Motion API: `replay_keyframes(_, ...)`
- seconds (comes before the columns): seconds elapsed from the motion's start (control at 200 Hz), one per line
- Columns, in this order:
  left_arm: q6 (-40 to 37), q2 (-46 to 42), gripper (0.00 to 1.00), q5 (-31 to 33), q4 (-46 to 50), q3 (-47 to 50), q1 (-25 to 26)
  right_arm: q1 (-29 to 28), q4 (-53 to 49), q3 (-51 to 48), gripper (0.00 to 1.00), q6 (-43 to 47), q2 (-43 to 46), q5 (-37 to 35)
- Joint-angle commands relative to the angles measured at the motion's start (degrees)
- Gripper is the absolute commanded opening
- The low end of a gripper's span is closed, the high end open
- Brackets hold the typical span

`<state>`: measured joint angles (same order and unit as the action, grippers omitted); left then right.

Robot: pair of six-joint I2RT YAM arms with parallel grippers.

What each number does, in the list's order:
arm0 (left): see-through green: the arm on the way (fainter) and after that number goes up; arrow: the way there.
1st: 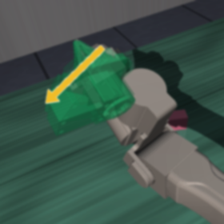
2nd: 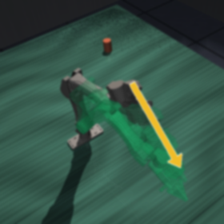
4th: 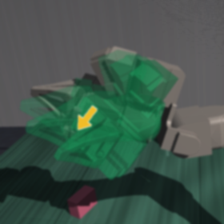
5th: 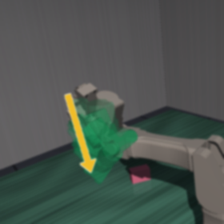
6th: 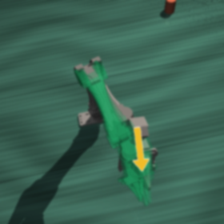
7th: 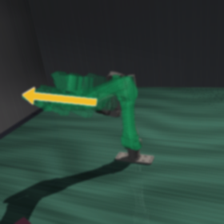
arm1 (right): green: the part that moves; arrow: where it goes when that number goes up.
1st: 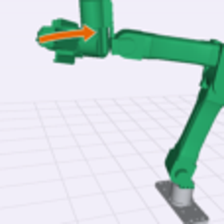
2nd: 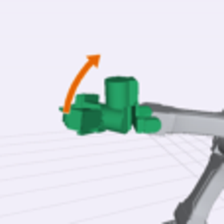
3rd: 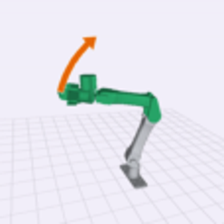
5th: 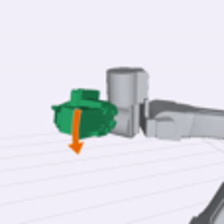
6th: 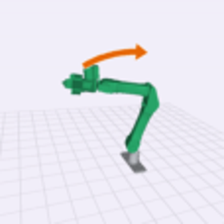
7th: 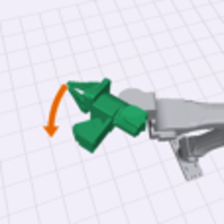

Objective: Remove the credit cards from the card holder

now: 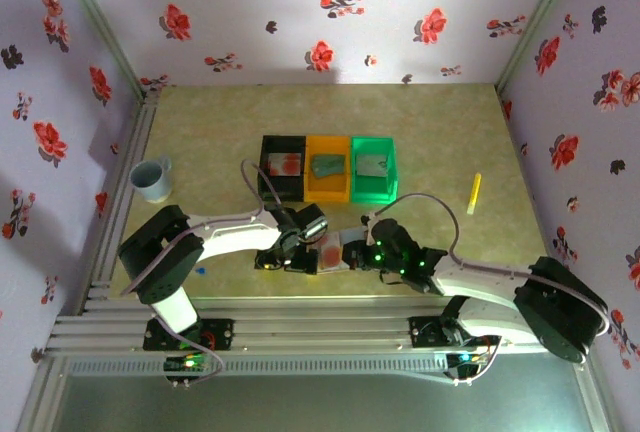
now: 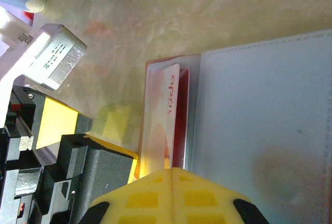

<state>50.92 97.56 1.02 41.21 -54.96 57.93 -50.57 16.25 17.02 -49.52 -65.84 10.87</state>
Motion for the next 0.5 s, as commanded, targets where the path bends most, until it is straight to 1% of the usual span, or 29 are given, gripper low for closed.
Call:
replay_keyframes(0.0,0.96,6.85,1.00,-5.67,-8.52,3.42,1.92,0.14,-0.65,-0.92,0.00,0.83,1.75,-1.82)
replay_keyframes(0.495,0.76,6.72,1.00,-5.67,-7.91,2.93,2.19,1.49,-3.04,-2.07,0.00,0.98,5.80,-2.28)
